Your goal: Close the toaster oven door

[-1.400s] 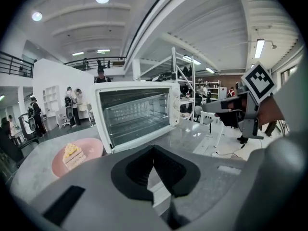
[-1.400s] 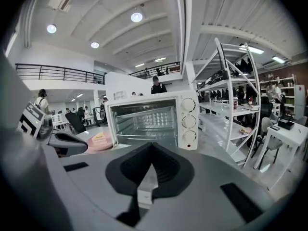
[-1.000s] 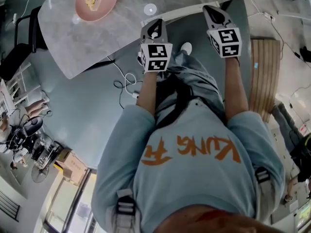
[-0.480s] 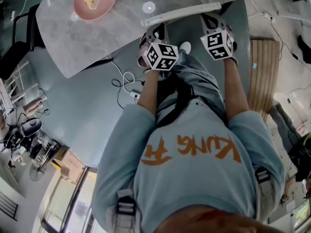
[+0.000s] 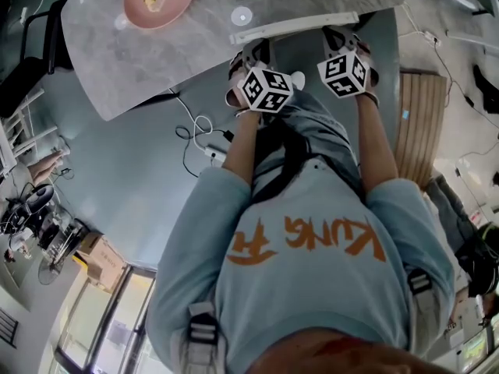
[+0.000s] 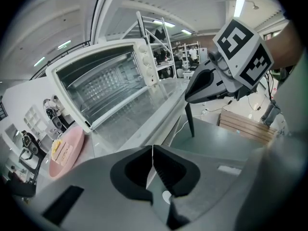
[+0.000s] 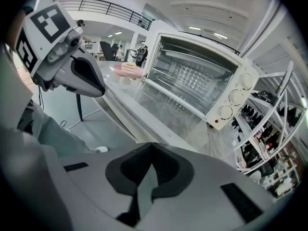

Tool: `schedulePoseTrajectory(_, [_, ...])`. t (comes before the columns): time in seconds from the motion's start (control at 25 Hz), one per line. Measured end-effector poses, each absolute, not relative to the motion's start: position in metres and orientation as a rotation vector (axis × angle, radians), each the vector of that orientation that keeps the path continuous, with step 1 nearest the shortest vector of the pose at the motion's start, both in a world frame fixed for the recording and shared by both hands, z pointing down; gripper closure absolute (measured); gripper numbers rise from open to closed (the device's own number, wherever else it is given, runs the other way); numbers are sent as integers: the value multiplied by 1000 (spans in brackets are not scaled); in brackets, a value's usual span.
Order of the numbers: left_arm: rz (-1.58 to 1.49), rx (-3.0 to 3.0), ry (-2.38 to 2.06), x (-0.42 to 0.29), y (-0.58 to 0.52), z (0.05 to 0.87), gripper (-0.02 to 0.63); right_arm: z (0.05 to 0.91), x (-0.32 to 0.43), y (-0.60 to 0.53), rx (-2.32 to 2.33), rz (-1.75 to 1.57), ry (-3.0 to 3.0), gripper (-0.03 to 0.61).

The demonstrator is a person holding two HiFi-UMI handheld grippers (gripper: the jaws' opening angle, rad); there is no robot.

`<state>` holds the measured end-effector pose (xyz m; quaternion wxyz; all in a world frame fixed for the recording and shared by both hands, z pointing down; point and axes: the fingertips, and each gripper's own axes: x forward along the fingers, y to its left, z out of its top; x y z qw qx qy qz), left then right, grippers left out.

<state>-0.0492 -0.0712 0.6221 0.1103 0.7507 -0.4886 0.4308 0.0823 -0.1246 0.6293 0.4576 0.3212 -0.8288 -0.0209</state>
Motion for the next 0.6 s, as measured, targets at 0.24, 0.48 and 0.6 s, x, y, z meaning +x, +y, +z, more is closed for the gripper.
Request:
schedulePoseTrajectory(0.24, [1326, 2241, -1450, -47, -72, 616, 611, 622, 83, -127, 779, -148, -1993, 580])
schedulePoseTrajectory(0.48, [1441, 2303, -1469, -45, -74, 602, 571, 605, 82, -133, 826, -234, -1989, 571])
schedulePoseTrajectory(0.6, [1549, 2314, -1460, -45, -73, 599, 509, 597, 80, -134, 784, -325, -1970, 562])
